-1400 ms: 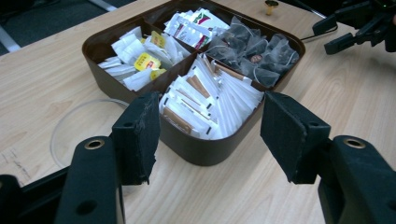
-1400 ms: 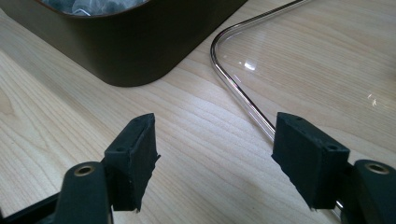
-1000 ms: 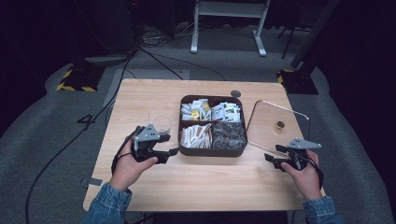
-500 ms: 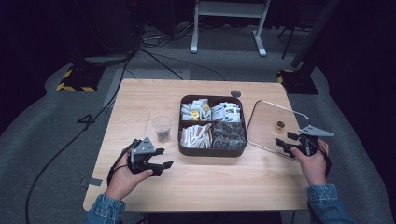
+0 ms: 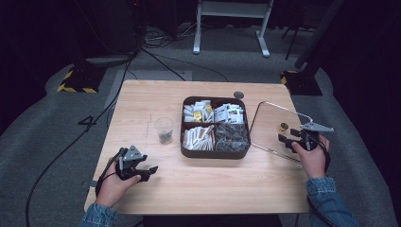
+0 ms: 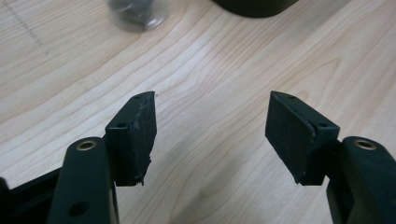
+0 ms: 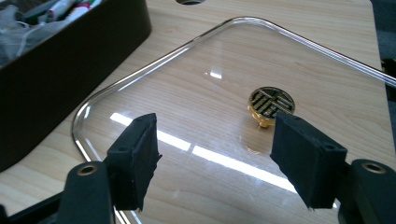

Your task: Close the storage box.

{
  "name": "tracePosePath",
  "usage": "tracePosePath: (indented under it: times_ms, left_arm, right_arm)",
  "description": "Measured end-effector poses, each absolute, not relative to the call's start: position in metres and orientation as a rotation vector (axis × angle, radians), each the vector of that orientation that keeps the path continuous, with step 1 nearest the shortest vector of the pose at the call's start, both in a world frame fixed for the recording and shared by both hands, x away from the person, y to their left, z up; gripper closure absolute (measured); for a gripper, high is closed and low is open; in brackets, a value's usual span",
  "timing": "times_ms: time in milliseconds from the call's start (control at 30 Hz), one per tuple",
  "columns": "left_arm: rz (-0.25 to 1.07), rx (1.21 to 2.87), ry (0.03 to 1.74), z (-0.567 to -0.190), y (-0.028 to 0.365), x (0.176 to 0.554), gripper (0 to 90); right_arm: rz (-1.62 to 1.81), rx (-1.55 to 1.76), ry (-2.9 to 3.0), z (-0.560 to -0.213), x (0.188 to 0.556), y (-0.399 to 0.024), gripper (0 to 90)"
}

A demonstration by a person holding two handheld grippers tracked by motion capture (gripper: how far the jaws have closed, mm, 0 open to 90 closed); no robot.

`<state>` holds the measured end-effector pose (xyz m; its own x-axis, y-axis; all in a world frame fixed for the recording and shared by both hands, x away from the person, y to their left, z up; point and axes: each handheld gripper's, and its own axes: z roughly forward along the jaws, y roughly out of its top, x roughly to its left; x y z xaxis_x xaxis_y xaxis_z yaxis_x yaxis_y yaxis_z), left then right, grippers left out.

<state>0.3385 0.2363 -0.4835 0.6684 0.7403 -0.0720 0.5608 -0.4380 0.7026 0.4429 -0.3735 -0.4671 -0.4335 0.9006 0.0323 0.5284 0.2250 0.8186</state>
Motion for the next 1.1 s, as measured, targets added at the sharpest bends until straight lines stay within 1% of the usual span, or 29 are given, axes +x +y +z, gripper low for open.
tracePosePath:
  times_ms: [100, 267, 433, 500, 733, 933, 1033, 1100]
  left_arm:
    - [0.338, 2.154, 1.02, -0.487, 0.239, 0.339, 34.4]
    - [0.367, 2.216, 1.044, -0.497, 0.244, 0.342, 32.2]
    - [0.377, 2.197, 1.024, -0.499, 0.247, 0.342, 30.8]
    - [0.391, 2.172, 1.004, -0.503, 0.25, 0.342, 30.0]
    - [0.392, 2.173, 0.997, -0.503, 0.251, 0.343, 29.2]
    - [0.392, 2.174, 0.998, -0.503, 0.251, 0.343, 29.1]
    - [0.391, 2.174, 0.997, -0.503, 0.251, 0.343, 29.0]
    - [0.387, 2.171, 1.001, -0.503, 0.251, 0.343, 29.0]
  right_arm:
    - [1.084, 1.326, 2.04, -0.469, 0.446, -0.375, 32.7]
    - [1.039, 1.36, 2.034, -0.478, 0.457, -0.377, 33.7]
    - [0.99, 1.366, 2.043, -0.482, 0.474, -0.376, 35.3]
    - [0.956, 1.362, 2.059, -0.483, 0.48, -0.376, 37.5]
    - [0.871, 1.38, 2.079, -0.486, 0.499, -0.377, 42.3]
    - [0.851, 1.413, 2.074, -0.49, 0.505, -0.371, 49.3]
    - [0.846, 1.434, 2.057, -0.491, 0.506, -0.368, 50.0]
    - [0.839, 1.438, 2.053, -0.491, 0.506, -0.368, 52.2]
